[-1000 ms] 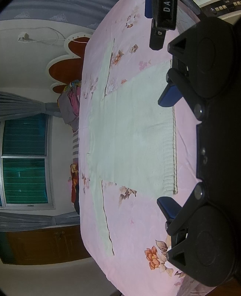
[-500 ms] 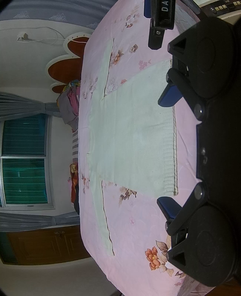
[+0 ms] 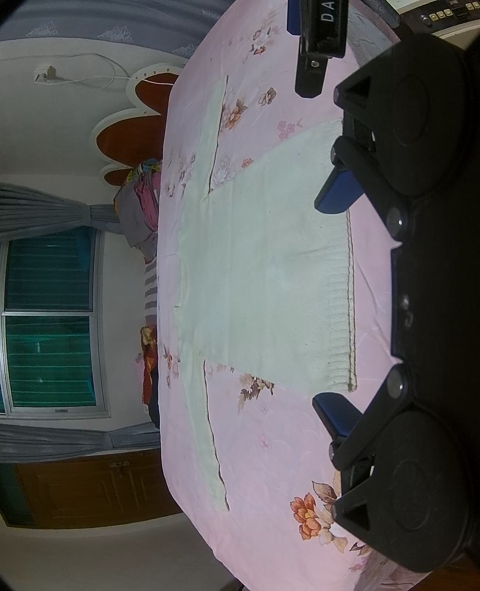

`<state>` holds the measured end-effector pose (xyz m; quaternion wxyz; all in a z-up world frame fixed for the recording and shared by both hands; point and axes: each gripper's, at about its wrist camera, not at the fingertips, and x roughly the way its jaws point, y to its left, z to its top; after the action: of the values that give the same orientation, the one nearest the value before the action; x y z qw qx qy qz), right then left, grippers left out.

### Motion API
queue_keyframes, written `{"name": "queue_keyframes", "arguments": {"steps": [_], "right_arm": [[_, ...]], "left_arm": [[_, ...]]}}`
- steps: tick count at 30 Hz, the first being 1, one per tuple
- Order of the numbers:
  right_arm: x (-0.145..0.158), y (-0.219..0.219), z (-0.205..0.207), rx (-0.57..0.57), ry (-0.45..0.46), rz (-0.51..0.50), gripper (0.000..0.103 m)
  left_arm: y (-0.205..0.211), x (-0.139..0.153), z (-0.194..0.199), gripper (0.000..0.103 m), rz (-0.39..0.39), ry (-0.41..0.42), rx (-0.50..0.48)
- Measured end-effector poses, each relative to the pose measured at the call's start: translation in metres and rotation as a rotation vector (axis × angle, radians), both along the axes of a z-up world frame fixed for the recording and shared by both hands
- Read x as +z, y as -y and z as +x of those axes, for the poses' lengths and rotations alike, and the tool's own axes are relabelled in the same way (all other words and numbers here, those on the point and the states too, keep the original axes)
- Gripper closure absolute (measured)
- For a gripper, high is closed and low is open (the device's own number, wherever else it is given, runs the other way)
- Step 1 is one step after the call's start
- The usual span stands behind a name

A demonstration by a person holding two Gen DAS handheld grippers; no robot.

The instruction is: Fold small clothes

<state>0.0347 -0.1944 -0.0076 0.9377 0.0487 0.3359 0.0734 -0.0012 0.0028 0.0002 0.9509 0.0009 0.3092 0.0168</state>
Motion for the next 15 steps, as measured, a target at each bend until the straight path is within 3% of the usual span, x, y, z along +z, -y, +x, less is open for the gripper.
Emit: {"name": "queue_keyframes", "arguments": {"steps": [15], "right_arm": [[0.0005, 0.0024, 0.0009, 0.001, 0.0, 0.001, 0.0]], "left_arm": [[0.0028, 0.0004, -0.0003, 0.0, -0.004, 0.003, -0.003]]}}
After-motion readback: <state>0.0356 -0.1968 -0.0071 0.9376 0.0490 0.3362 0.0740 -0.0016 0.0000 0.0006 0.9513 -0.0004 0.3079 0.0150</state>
